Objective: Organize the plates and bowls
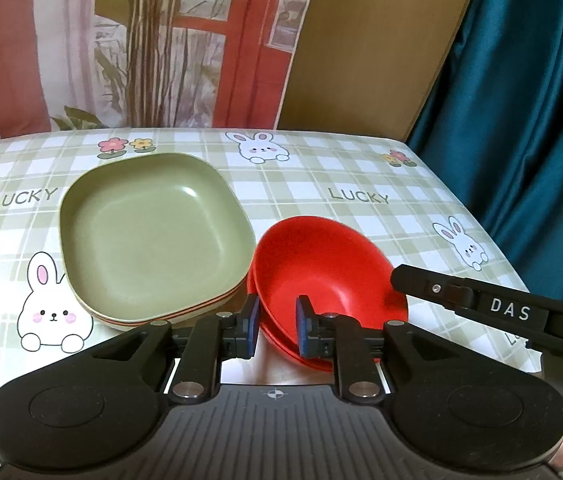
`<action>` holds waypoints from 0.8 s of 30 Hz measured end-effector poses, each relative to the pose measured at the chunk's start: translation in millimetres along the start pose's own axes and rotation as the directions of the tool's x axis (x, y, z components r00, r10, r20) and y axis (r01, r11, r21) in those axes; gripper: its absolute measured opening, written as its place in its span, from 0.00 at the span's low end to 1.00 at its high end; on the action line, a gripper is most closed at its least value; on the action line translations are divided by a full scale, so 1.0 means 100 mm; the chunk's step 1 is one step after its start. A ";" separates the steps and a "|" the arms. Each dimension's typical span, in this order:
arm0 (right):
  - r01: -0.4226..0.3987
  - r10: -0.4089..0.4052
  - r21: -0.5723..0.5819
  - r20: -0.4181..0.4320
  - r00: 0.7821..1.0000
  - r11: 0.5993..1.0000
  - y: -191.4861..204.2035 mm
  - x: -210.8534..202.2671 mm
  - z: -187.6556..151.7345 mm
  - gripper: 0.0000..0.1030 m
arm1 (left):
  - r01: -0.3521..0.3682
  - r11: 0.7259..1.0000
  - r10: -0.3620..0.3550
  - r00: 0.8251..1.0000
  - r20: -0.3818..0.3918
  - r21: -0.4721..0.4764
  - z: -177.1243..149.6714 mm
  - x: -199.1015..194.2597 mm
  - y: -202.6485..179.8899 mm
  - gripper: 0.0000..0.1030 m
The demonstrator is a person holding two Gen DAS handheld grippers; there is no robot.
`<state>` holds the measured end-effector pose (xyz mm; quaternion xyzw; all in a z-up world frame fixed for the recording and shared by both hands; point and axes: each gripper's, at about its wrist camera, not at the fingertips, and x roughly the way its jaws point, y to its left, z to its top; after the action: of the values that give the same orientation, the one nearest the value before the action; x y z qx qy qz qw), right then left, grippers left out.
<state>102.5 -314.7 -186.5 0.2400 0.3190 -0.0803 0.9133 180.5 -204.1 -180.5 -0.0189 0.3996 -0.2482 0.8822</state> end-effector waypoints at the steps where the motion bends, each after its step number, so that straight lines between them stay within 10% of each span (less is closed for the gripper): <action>1: 0.000 0.000 0.001 -0.001 1.000 1.000 0.00 0.00 0.00 0.16 | -0.005 1.000 0.005 1.000 0.003 -0.001 0.00 0.00 0.00 0.20; 24: -0.002 0.004 0.037 -0.042 0.999 0.999 -0.13 0.25 -0.02 0.17 | -0.005 1.000 0.004 0.999 -0.049 -0.024 -0.01 0.28 0.02 0.31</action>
<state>116.9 -324.8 -208.6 0.2590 0.3361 -0.0797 0.9020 195.8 -215.2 -201.2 -0.0225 0.4239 -0.2420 0.8725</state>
